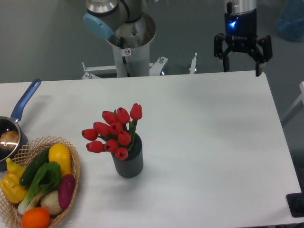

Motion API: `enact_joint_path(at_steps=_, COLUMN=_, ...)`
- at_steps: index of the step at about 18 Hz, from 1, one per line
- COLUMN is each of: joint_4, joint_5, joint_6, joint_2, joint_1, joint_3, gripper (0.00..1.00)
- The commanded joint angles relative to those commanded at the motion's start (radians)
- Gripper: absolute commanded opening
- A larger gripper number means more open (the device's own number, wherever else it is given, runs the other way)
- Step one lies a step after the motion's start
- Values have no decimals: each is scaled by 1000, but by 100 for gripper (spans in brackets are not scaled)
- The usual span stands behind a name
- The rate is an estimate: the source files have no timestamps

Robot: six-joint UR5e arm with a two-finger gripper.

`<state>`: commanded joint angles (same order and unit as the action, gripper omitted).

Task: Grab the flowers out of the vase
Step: 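Move the open gripper from its start pose toward the red tulips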

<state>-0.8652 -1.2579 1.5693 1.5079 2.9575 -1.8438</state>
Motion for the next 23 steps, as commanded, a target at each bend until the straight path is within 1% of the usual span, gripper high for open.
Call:
enact_joint_path(at_steps=6, joint_4=0, joint_5=0, joint_6=0, joint_2=0, joint_1=-9, joint_3=-3, gripper=100)
enact_joint_path(at_steps=12, joint_4=0, joint_5=3, joint_6=-9, joint_2=2, joint_1=-21, joint_3=-21, gripper=100)
enact_joint_path(at_steps=16, joint_4=5, joint_5=6, joint_6=-11, joint_2=3, joint_1=-43, joint_3=-61, gripper=100)
enact_joint_path(at_steps=19, joint_4=8, joint_5=15, joint_6=-21, joint_2=5, joint_1=-44, joint_3=-83, gripper=100)
enact_joint_path(at_steps=23, joint_4=8, joint_5=78, joint_6=-25, joint_2=9, joint_1=-43, joint_3=-97, gripper=100)
